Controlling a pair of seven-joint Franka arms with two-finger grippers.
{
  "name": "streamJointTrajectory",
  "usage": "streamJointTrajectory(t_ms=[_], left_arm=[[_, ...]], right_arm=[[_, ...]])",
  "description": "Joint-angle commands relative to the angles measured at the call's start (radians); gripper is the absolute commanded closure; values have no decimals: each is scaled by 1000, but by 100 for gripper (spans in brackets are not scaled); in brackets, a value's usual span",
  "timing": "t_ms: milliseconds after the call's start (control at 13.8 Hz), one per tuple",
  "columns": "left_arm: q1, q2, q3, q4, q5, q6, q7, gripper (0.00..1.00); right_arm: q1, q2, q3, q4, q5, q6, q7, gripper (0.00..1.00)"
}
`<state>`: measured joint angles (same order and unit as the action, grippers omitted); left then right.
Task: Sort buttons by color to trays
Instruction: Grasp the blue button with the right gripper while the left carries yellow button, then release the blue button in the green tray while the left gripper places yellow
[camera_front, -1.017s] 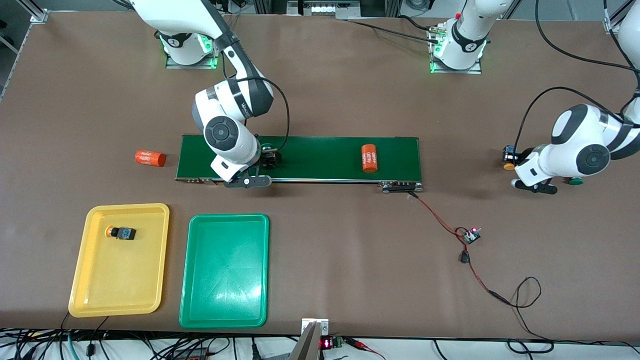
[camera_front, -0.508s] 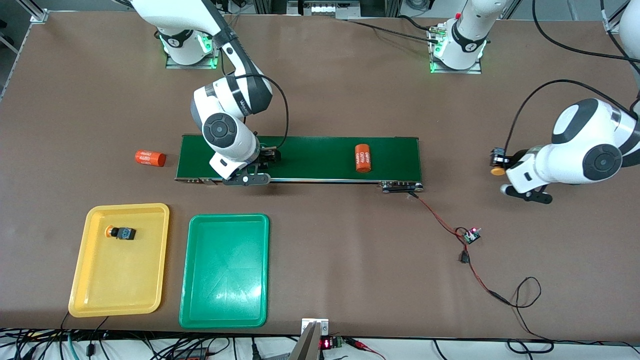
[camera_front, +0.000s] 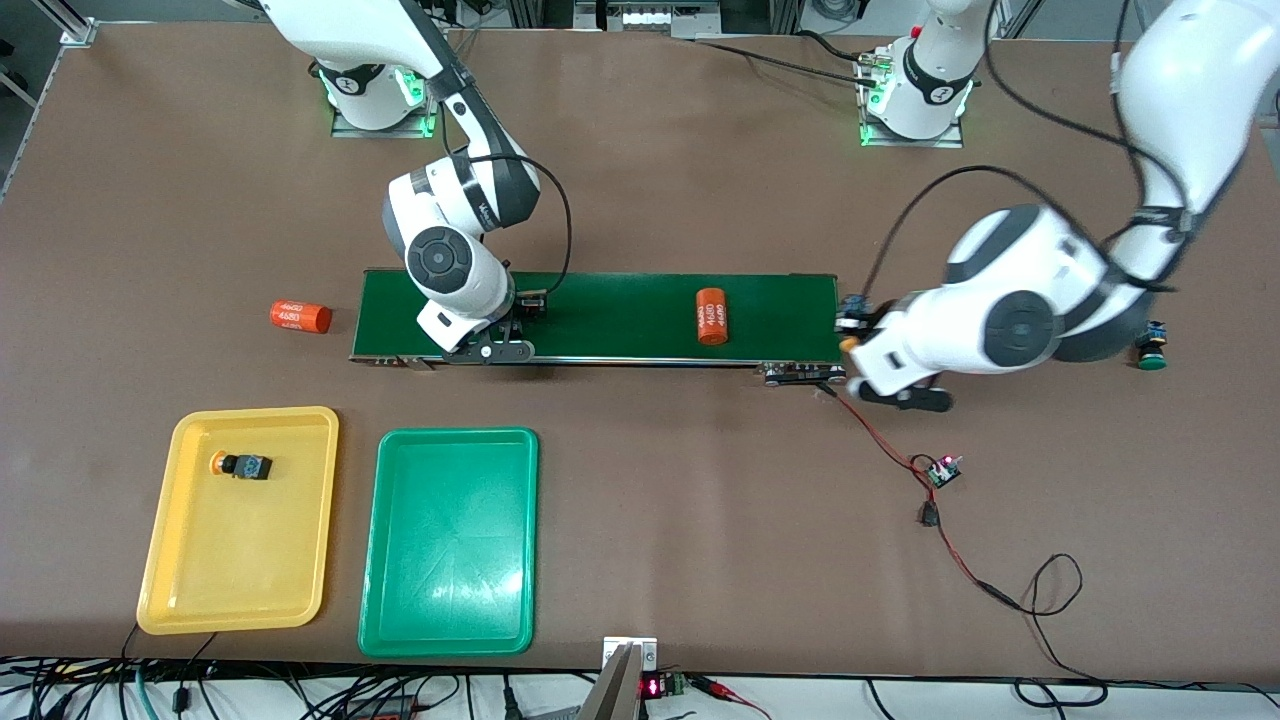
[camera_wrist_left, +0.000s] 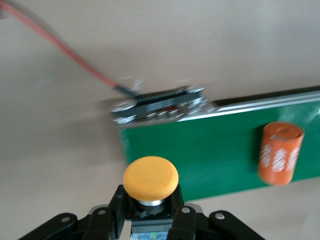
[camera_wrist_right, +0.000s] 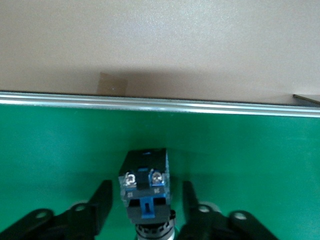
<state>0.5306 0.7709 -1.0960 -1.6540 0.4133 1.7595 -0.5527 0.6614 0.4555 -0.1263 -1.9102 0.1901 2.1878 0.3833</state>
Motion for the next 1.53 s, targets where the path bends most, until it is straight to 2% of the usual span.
streamJointTrajectory(t_ms=[0,145,363,508,654,726,944,1089,1162,1235,1307,1453], left_arm=[[-150,10,149,39,-22,37,-26,95],[-161,21,160,22,-24,81,-29,95],[-170,38,159,8,-24,81,-70,95],[-173,38,159,6,-24,78,-72,95],[-175,38,157,6,-30,77,-73,95],[-175,36,157,5,-44,75,-81,95],[-175,34,156,-18,-53,71,-87,93],[-176,34,156,-41,-54,71,-101,90],[-176,34,156,-43,-54,71,-104,75],[-176,36,156,-43,-54,71,-105,49],[-176,36,156,-43,-54,71,-105,0],[-170,30,153,-37,-53,69,-105,0]], right_arm=[[-2,-55,2,-23,12,13,3,98],[-8,-58,1,5,11,15,3,100],[-40,-52,1,23,-9,33,-35,100],[-65,-20,-3,25,-20,123,-67,100],[-94,35,-9,23,-107,243,-96,100],[-108,58,-9,28,-121,286,-101,100],[-147,124,-13,150,-126,326,-142,100],[-154,182,-44,230,-123,329,-210,100],[-157,216,-52,271,-123,331,-225,100],[-161,236,-55,301,-123,331,-231,100],[-163,248,-56,327,-121,331,-233,100],[-163,290,-56,385,-120,332,-228,100]])
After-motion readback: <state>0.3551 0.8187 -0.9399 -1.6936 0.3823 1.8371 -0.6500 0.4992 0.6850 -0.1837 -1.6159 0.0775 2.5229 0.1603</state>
